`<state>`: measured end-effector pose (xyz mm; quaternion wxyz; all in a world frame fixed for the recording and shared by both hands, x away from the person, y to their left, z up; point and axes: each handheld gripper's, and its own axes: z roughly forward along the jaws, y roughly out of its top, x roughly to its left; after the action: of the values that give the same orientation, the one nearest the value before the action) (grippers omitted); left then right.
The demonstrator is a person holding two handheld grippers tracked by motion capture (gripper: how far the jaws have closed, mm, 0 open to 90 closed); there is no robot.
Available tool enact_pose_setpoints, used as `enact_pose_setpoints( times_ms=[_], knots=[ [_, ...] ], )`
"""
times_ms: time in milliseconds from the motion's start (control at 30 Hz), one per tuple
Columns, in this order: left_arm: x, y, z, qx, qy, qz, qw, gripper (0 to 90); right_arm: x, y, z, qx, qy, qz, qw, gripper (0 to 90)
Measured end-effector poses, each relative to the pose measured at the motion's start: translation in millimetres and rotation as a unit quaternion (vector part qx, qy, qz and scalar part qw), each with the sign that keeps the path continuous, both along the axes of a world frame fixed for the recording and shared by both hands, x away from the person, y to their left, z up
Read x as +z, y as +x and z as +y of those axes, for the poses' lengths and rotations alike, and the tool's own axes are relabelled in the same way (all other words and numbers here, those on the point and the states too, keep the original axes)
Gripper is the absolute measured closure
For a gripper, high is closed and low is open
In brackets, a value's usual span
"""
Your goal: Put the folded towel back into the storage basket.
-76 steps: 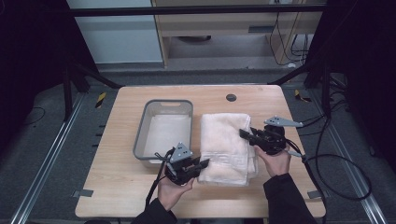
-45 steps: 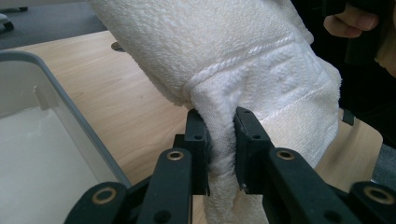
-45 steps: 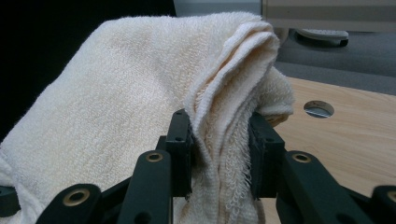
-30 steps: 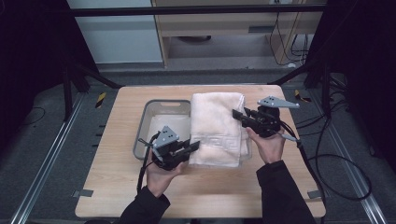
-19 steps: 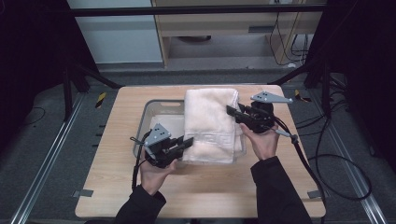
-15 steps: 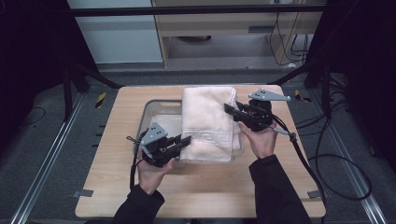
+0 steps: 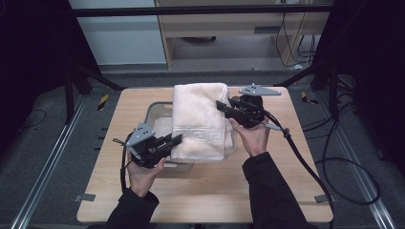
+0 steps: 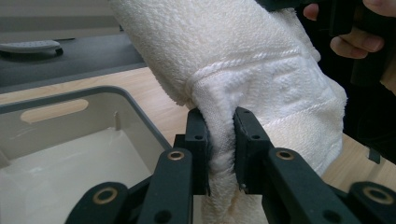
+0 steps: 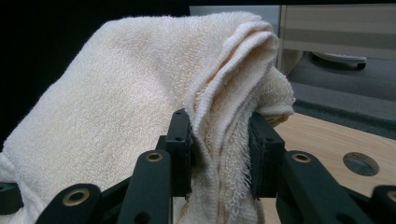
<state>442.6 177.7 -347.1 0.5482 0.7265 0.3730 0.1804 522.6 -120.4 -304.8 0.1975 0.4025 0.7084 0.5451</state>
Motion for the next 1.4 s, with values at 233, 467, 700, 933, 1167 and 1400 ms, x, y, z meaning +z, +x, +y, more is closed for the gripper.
enact_pose_setpoints(
  times_ms=[233,467,700,933,1167,1400],
  knots=[
    [1.2,2.3,13.3,0.014,-0.002,0.001,0.9999,77.0,2.4,6.4,15.6,0.006,-0.002,-0.001,1.0000,66.4],
    [2.3,4.1,26.8,0.028,-0.008,0.000,0.9996,77.0,4.4,13.7,30.0,0.012,-0.003,0.001,0.9999,66.4],
    [1.2,5.2,44.6,0.048,-0.010,0.001,0.9988,77.2,3.1,21.3,51.6,0.021,-0.004,0.000,0.9998,66.3],
    [0.3,7.5,55.6,0.068,-0.010,-0.001,0.9976,77.3,2.9,28.6,66.6,0.025,-0.003,0.002,0.9997,66.3],
    [-1.3,10.4,63.9,0.079,-0.011,0.004,0.9968,77.3,1.1,35.1,78.1,0.029,-0.007,0.005,0.9995,66.3],
    [-5.3,15.1,72.6,0.094,-0.007,0.009,0.9955,77.3,-3.6,43.8,92.0,0.030,-0.010,0.010,0.9994,66.4]
  ],
)
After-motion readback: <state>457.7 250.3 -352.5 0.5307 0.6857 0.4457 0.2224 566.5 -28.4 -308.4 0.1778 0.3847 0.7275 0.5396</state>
